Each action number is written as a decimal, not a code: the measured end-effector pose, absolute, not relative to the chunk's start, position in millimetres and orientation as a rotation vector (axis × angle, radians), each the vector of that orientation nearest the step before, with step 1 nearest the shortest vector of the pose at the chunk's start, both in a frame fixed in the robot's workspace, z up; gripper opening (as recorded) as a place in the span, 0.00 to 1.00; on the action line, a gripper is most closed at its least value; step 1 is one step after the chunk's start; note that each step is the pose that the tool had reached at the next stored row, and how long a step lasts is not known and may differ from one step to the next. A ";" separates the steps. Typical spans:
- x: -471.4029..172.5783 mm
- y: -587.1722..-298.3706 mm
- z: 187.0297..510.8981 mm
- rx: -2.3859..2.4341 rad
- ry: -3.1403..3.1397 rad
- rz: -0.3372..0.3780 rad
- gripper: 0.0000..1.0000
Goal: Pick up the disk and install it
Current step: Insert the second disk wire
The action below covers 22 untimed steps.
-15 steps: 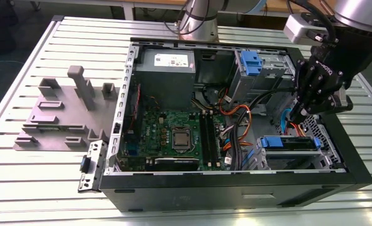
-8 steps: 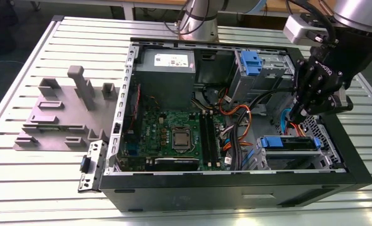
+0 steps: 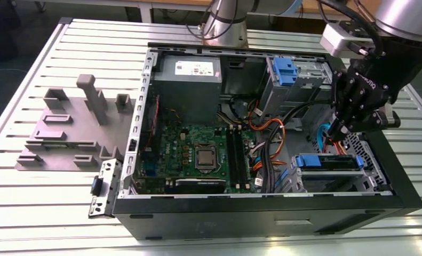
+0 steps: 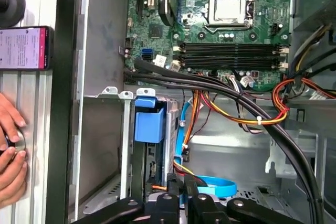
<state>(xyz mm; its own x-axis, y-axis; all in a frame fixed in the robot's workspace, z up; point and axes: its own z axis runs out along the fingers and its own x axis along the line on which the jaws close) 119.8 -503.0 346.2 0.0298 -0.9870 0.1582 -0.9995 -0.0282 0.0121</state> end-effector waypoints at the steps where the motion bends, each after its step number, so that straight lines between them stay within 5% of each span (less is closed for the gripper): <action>1: 119.5 -503.7 346.2 2.168 -2.100 0.160 0.16; 11: 110.0 -510.2 346.1 2.179 -2.098 0.160 0.16; 22: 109.9 -528.5 343.5 2.224 -2.141 0.076 0.16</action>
<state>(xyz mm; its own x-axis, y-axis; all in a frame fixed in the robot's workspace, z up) 109.9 -528.5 343.5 0.0380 -0.9966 0.0729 -0.9993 -0.0378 0.0045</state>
